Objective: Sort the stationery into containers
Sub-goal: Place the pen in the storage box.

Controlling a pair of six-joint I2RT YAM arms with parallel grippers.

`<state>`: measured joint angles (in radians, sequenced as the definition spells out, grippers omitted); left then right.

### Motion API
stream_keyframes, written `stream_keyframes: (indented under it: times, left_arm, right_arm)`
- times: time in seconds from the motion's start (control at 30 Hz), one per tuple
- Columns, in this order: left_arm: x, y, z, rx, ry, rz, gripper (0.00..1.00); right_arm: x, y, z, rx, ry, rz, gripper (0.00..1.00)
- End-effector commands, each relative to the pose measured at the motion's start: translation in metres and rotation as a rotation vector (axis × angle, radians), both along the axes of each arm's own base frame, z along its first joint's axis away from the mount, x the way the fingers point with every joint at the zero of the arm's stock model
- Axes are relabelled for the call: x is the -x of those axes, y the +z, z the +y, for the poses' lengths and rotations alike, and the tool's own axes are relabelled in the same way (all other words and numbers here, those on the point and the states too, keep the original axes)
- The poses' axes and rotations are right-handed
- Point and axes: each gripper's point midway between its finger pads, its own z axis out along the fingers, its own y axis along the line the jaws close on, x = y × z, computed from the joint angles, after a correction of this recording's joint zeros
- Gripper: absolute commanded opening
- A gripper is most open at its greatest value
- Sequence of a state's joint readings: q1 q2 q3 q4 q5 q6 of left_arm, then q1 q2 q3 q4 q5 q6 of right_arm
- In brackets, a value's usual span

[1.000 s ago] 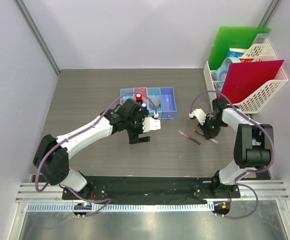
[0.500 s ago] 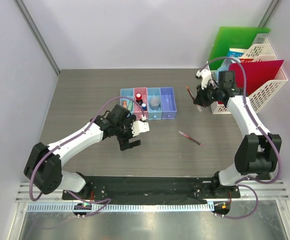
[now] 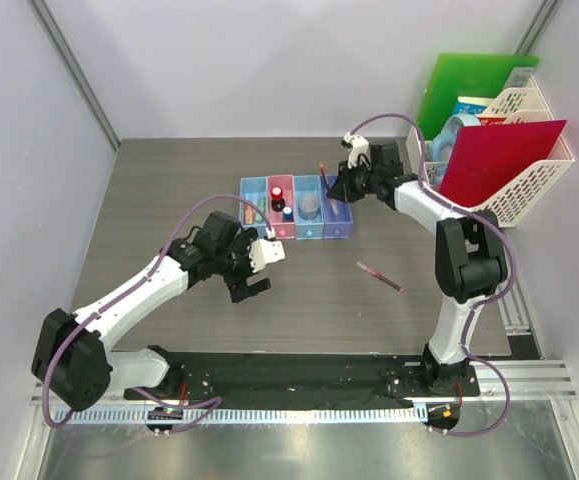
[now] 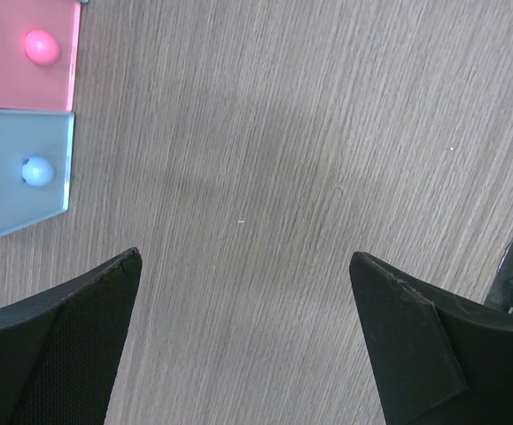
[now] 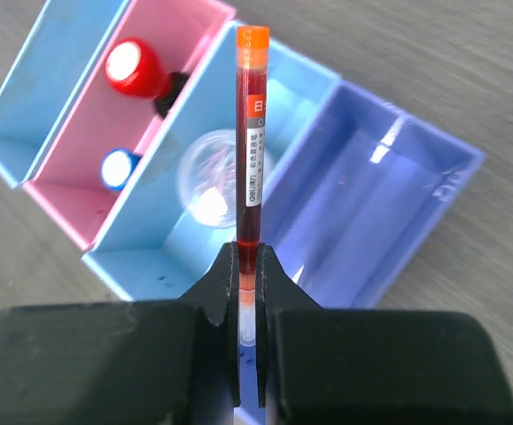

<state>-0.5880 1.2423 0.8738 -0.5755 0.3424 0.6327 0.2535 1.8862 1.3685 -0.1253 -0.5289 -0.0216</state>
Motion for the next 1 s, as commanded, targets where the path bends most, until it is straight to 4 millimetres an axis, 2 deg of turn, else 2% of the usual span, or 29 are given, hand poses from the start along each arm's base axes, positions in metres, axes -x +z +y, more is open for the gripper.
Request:
stream_keyframes:
  times: [0.0,0.13,0.2,0.23,0.33,0.37,0.57,0.67,0.7,0.77,0.8,0.87,0.9,0.97]
  left_arm:
    - [-0.003,0.011,-0.005,0.052,0.0,-0.024,1.0]
    - [-0.004,0.013,-0.009,0.064,-0.008,-0.021,1.0]
    - [-0.005,0.013,-0.011,0.07,-0.007,-0.014,1.0]
    - [-0.005,0.013,-0.011,0.072,-0.009,-0.016,1.0]
    - [-0.006,0.016,-0.012,0.073,-0.009,-0.021,1.0]
    - [-0.006,0.017,-0.011,0.071,-0.011,-0.024,1.0]
    - [-0.006,0.023,-0.01,0.073,-0.019,-0.042,1.0]
    - [-0.005,0.025,-0.01,0.075,-0.021,-0.045,1.0]
    - [-0.005,0.024,-0.009,0.076,-0.022,-0.045,1.0]
    - [-0.004,0.025,-0.008,0.075,-0.023,-0.046,1.0]
    - [-0.003,0.024,-0.008,0.074,-0.022,-0.047,1.0]
    - [-0.003,0.024,-0.007,0.073,-0.02,-0.054,1.0]
    - [-0.002,0.023,-0.006,0.072,-0.022,-0.052,1.0]
    - [-0.003,0.025,-0.006,0.076,-0.022,-0.059,1.0]
  right_arm:
    - [-0.04,0.045,-0.011,-0.052,-0.104,-0.17,0.01]
    - [-0.041,0.04,-0.013,-0.031,-0.106,-0.171,0.02]
    - [-0.039,0.035,-0.012,-0.022,-0.096,-0.161,0.1]
    - [-0.038,0.032,-0.013,-0.019,-0.097,-0.15,0.18]
    - [-0.033,0.024,-0.013,-0.01,-0.092,-0.116,0.33]
    - [-0.032,0.025,-0.014,0.004,-0.081,-0.131,0.35]
    - [-0.022,0.03,-0.019,0.013,-0.092,-0.138,0.38]
    - [-0.014,0.046,-0.027,0.037,-0.102,-0.165,0.39]
    - [-0.007,0.062,-0.031,0.057,-0.096,-0.199,0.4]
    - [0.005,0.067,-0.038,0.11,-0.074,-0.211,0.41]
    - [0.02,0.067,-0.045,0.184,-0.022,-0.214,0.42]
    - [0.04,0.056,-0.057,0.272,0.03,-0.192,0.43]
    - [0.062,0.038,-0.065,0.335,0.087,-0.125,0.45]
    - [0.091,0.012,-0.084,0.477,0.203,-0.102,0.49]
